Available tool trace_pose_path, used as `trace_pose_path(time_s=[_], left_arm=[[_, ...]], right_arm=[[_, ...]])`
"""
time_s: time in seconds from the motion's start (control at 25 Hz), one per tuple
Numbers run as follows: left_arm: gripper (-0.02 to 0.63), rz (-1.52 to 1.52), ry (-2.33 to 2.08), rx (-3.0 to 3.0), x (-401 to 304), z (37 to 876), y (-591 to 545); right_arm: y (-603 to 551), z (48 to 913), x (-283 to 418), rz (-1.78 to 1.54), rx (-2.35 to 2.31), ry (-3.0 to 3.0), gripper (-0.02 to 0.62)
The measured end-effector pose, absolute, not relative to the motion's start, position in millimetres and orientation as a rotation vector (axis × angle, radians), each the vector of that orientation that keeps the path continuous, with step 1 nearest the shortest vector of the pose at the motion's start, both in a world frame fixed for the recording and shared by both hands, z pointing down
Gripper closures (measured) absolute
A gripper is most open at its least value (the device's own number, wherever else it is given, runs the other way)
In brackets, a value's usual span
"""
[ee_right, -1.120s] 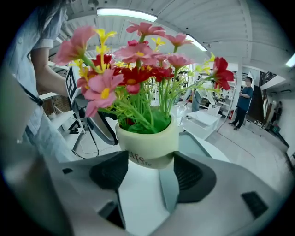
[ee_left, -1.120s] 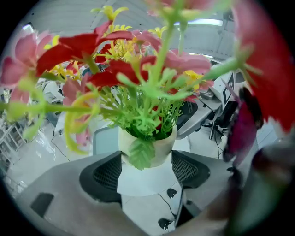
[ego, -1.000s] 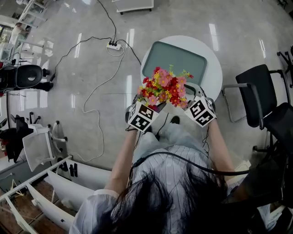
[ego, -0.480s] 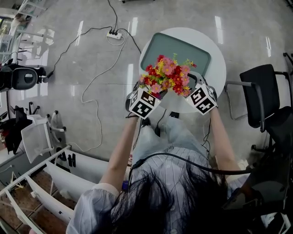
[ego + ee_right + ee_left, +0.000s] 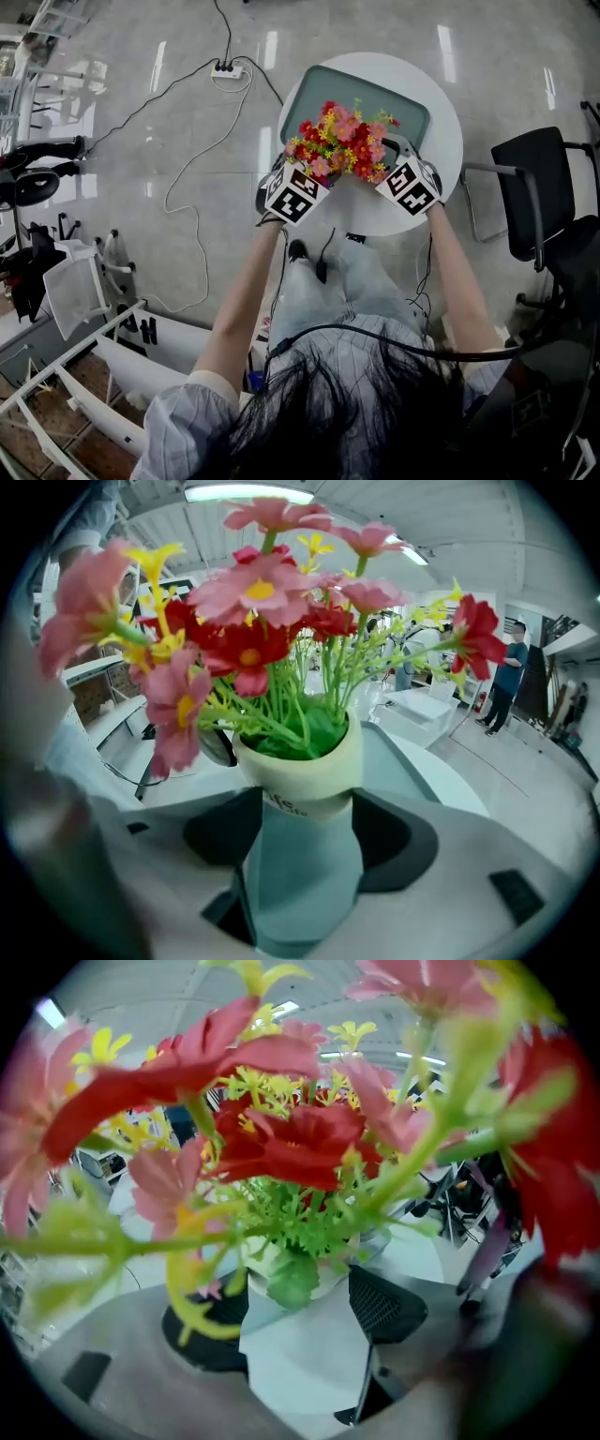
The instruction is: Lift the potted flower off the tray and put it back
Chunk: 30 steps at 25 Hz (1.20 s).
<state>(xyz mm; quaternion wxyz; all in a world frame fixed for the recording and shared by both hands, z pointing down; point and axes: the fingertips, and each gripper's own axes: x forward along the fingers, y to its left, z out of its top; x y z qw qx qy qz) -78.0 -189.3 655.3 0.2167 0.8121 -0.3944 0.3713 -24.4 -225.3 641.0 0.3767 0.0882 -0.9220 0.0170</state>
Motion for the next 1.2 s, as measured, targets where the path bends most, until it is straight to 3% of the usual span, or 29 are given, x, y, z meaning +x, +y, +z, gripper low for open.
trace_pose_path(time_s=[1.2], left_arm=[[0.276,1.051,-1.072,2.29,-80.2,667.9,-205.4]], right_arm=[[-235.3,660.1,-14.1,0.26,0.402,-2.417,0.285]])
